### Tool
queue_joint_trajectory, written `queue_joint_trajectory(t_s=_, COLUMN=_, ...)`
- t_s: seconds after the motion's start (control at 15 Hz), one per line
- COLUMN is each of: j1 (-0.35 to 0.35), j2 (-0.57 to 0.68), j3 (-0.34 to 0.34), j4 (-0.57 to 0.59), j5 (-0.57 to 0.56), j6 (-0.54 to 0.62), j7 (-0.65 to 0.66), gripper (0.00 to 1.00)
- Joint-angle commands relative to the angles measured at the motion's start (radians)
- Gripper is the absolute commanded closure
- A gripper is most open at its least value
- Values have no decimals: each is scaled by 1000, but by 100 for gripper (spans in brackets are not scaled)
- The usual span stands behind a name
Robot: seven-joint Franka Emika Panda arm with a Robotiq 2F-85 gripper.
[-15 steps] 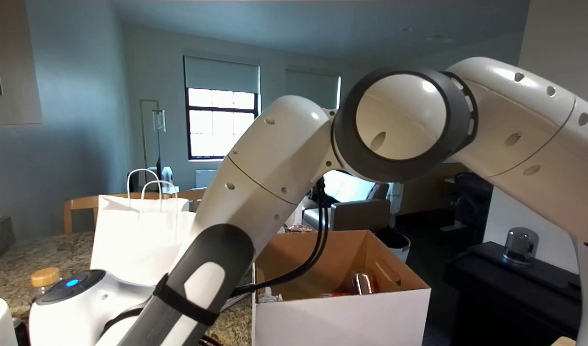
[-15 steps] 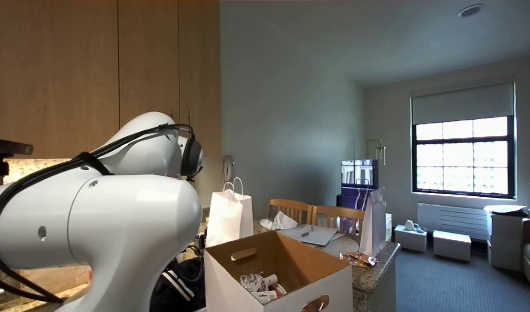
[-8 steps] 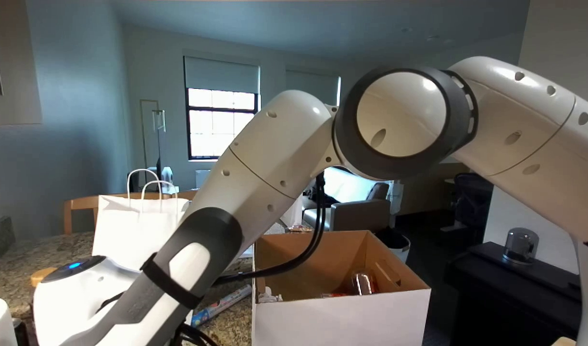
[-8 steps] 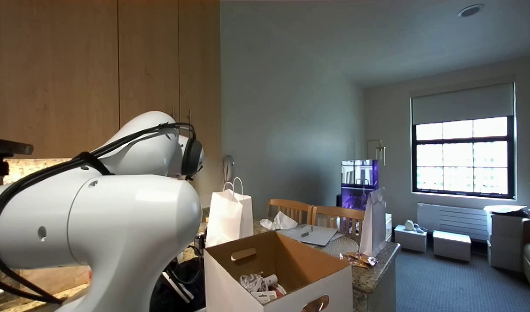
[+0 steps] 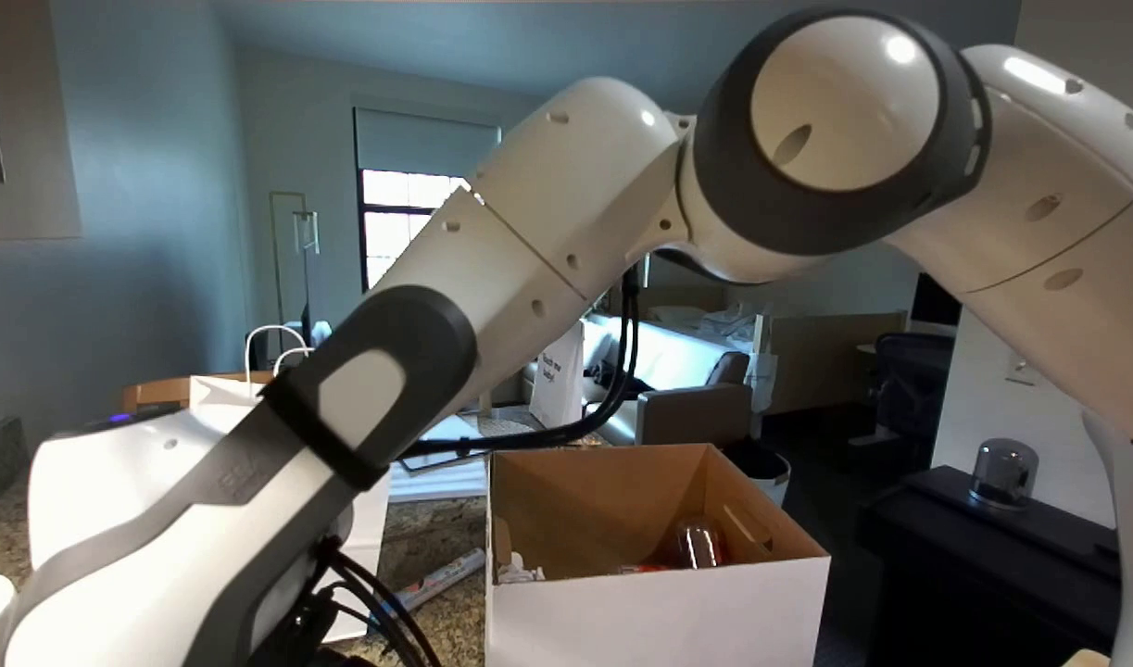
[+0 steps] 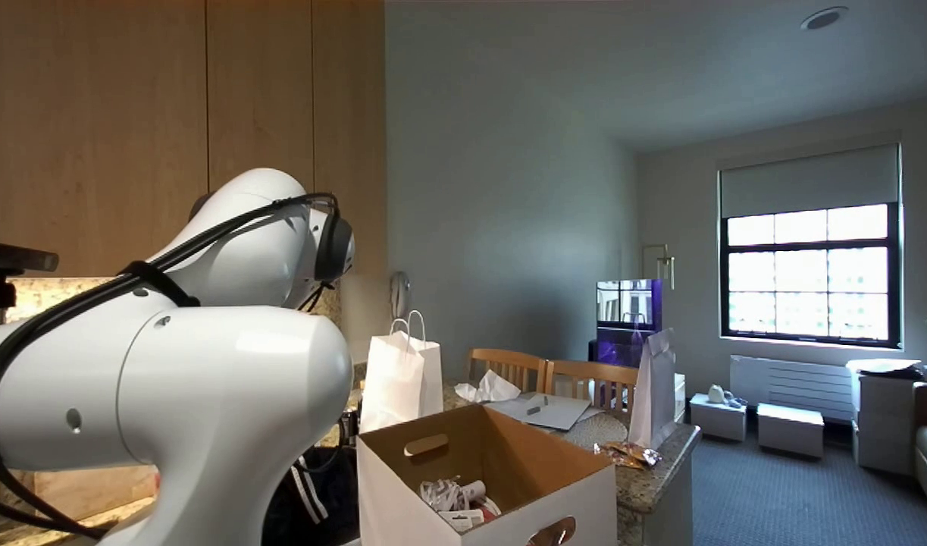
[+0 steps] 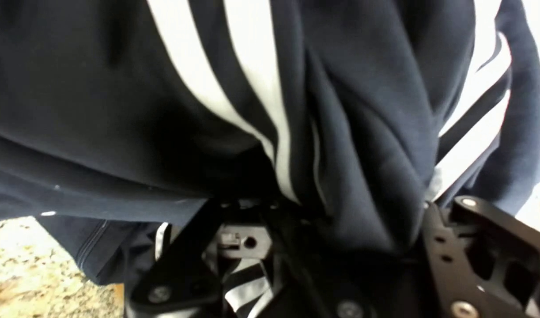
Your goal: Put the dark blue jacket in the white storage box.
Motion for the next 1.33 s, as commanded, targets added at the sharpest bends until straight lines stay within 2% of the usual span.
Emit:
queue_joint_trajectory(t_s=0.0, j1=-2, j2=-218, j3=10, j4=-173, j5=22, j6=-3, j7=81, gripper=89)
queue_joint_trajectory(t_s=0.2, j1=8, j2=-356, j3=4, j4=-237, j5=21, j6=1, j7=172, gripper=89)
queue_joint_trajectory(t_s=0.47, j1=39, j2=-541, j3=-38, j4=-302, j5=-36, j6=-12, j7=342, gripper=89)
queue_joint_trajectory(t_s=0.73, j1=41, j2=-725, j3=-60, j4=-355, j5=-157, j6=-32, j7=491, gripper=89)
queue_joint_trajectory(t_s=1.0, j1=-2, j2=-916, j3=-30, j4=-410, j5=-323, j6=-55, j7=655, gripper=89)
queue_joint_trajectory(t_s=1.13, j1=-46, j2=-1012, j3=2, j4=-428, j5=-353, j6=-113, j7=732, gripper=89)
queue_joint_trajectory(t_s=1.27, j1=-108, j2=-1108, j3=31, j4=-449, j5=-324, j6=-179, j7=769, gripper=89)
